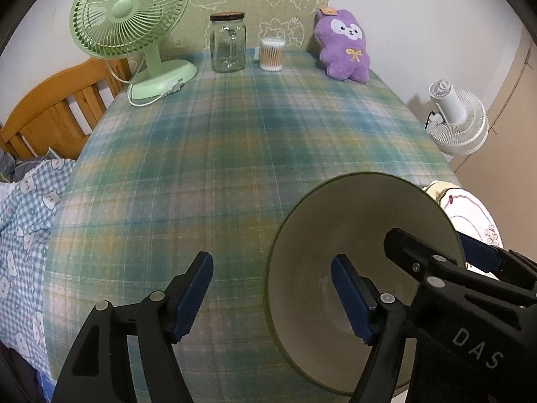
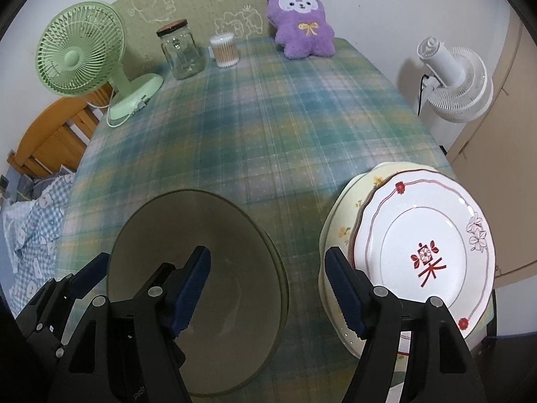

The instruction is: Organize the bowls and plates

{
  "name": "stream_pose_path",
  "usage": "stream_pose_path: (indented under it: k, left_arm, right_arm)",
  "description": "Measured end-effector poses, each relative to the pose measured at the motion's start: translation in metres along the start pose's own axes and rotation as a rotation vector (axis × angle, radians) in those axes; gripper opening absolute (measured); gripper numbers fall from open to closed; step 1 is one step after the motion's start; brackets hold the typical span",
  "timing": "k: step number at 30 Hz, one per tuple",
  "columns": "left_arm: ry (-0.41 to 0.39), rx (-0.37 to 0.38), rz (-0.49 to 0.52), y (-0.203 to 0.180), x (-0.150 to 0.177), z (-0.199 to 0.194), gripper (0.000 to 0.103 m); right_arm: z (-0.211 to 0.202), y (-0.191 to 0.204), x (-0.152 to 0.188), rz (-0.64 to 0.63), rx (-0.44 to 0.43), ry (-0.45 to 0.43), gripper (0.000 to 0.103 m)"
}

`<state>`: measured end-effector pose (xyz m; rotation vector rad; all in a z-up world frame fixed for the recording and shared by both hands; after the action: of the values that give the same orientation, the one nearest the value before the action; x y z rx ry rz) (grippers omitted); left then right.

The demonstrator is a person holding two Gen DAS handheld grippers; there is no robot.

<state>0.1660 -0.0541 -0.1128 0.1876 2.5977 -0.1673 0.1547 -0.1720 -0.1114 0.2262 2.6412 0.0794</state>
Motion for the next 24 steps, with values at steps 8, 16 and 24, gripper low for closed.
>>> stream_pose_path:
  k: [8,16,24]
  left_arm:
    - [0.028,0.003,0.017,-0.006,0.001,0.011,0.075]
    - [0.055,0.001,0.020,-0.008,0.005,0.021,0.074]
    - [0.048,0.008,0.032,-0.013,0.005,0.024,0.073]
  right_arm:
    - [0.014,0.000,0.001,-0.004,-0.005,0.030,0.074]
    - [0.031,-0.006,0.005,0.038,-0.049,0.066,0.073]
    - [0.036,-0.008,0.006,0.071,-0.088,0.059,0.063]
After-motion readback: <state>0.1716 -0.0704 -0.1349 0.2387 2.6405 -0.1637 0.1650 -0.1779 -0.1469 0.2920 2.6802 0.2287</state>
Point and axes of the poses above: each gripper's, at about its wrist camera, not at the fingertips, and z roughly the way its jaws point, y to its left, x to its underside, the point moved 4 cm from there along z, roughly the way its jaws point, and after that the axes turned 1 degree about -z, right-handed, at the moved point
